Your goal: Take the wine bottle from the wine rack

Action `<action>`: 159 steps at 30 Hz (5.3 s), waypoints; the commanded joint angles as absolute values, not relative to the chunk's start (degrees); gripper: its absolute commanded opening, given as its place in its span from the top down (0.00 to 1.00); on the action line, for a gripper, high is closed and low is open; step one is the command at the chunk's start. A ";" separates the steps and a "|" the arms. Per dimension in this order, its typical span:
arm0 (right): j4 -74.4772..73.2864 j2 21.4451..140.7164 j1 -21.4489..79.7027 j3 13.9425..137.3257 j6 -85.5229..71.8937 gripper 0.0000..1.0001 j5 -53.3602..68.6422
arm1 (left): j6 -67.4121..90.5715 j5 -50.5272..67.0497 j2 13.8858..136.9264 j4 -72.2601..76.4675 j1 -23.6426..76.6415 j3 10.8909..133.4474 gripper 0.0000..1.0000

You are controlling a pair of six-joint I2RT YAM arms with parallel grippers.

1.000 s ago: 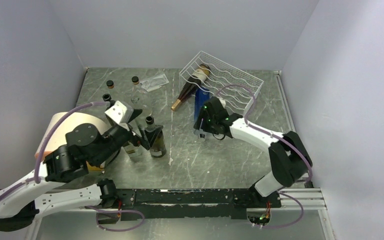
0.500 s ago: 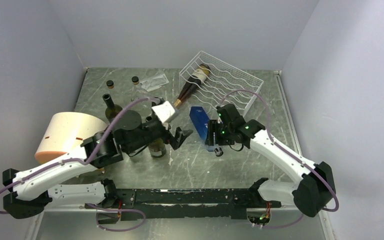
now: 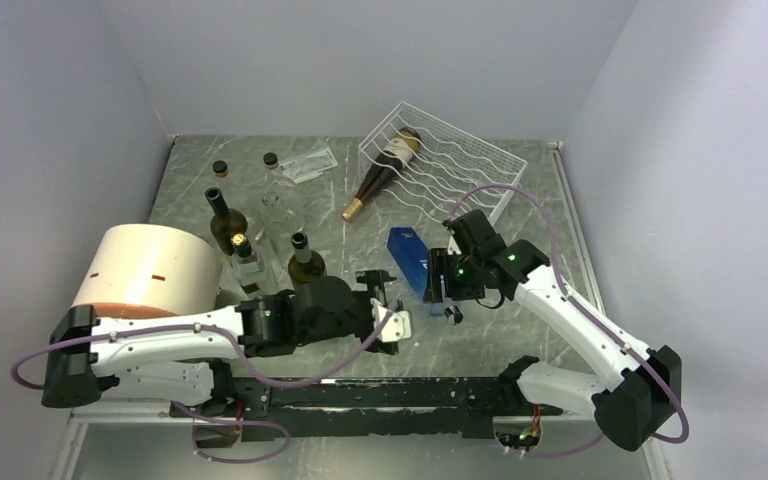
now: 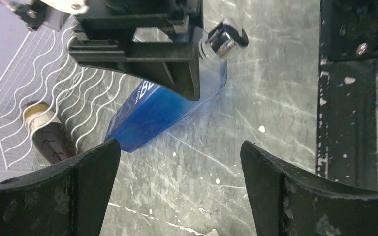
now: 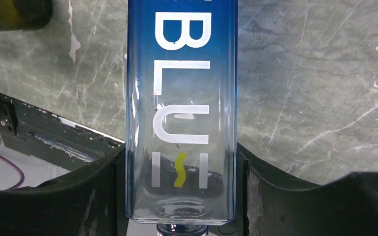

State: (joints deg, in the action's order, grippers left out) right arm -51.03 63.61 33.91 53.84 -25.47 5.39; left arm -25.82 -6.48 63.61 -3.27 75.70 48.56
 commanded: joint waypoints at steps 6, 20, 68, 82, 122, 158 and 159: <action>-55.04 59.73 33.41 59.48 -24.78 1.00 9.72 | -36.97 -8.42 70.45 19.74 77.39 42.30 0.03; -58.20 55.96 33.40 61.61 -23.95 1.00 12.54 | -37.96 -7.84 83.95 37.21 76.33 41.42 0.01; -57.29 59.36 33.72 70.00 -23.12 0.12 8.59 | -8.55 -15.83 81.50 37.04 70.08 45.07 0.93; -58.03 64.27 39.11 71.73 -22.23 0.39 2.30 | -4.69 -17.45 83.66 27.36 67.73 51.09 0.90; -54.84 69.85 0.09 82.23 -24.98 1.00 -32.32 | 6.87 -14.24 49.16 -18.75 67.68 71.96 0.01; -55.49 64.12 -3.17 80.81 -21.09 0.00 -30.33 | 12.47 -16.29 49.62 -21.18 67.65 72.74 0.01; -55.80 64.01 -3.24 81.64 -20.88 0.00 -30.26 | 12.52 -16.31 49.86 -21.18 67.64 72.85 0.00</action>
